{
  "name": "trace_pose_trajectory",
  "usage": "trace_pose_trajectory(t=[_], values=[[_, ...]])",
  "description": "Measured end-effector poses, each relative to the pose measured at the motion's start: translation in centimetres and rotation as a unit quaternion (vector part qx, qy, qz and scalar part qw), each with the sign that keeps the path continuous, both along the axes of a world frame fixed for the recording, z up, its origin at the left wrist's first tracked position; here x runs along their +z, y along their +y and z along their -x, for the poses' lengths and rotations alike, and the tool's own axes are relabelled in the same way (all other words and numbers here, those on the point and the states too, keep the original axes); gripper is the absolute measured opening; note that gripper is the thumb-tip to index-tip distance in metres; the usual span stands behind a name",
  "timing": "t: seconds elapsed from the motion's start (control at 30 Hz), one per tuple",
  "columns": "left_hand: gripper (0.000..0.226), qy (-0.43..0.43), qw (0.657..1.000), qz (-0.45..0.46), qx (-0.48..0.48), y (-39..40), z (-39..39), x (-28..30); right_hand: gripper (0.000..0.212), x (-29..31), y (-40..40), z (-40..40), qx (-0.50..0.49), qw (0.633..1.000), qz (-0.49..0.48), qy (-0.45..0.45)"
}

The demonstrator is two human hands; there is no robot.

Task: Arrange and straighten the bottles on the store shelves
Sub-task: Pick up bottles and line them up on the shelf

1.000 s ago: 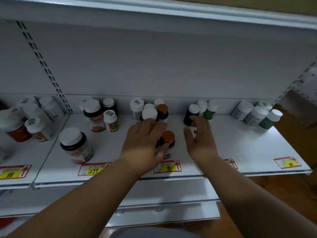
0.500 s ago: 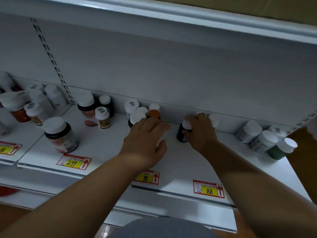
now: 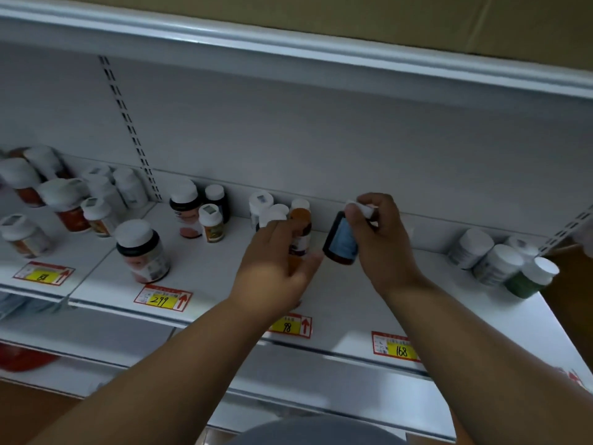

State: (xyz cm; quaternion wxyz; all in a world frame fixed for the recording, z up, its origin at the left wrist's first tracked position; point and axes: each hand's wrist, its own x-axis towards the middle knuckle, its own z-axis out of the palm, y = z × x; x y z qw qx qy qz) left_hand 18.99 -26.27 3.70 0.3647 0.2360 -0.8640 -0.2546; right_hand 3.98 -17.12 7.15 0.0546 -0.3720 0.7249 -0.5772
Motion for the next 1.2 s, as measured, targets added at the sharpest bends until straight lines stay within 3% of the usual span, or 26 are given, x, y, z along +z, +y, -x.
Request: trace_pose_trajectory(t=[0.13,0.27,0.5,0.73,0.9,1.2], values=[[0.065,0.003,0.997,-0.073,0.005,-2.4,-6.6,0.9,0.017,2.7,-3.5,-8.0,0.017,0.997,0.01,-0.074],[0.068,0.004,0.993,-0.11,0.038,-6.0,-17.3,0.2,0.013,2.5,-8.9,-18.6,0.125,0.98,0.007,-0.152],[0.069,-0.028,0.973,-0.14,0.181,-11.5,-36.9,-0.8,0.011,1.2,-19.7,-36.9,0.331,0.895,-0.028,-0.298],[0.074,-0.021,0.95,-0.174,0.257,-18.0,-46.1,-2.1,0.007,-0.8,-28.3,-45.2,0.429,0.874,-0.047,-0.225],[0.078,-0.043,0.942,-0.164,0.288,-24.5,-49.2,-1.8,0.02,-1.4,-36.1,-48.6,0.477,0.861,-0.053,-0.17],[0.078,-0.083,0.925,-0.16,0.335,-35.8,-58.7,-2.4,0.028,-2.2,-48.5,-57.7,0.481,0.866,-0.081,-0.111]])
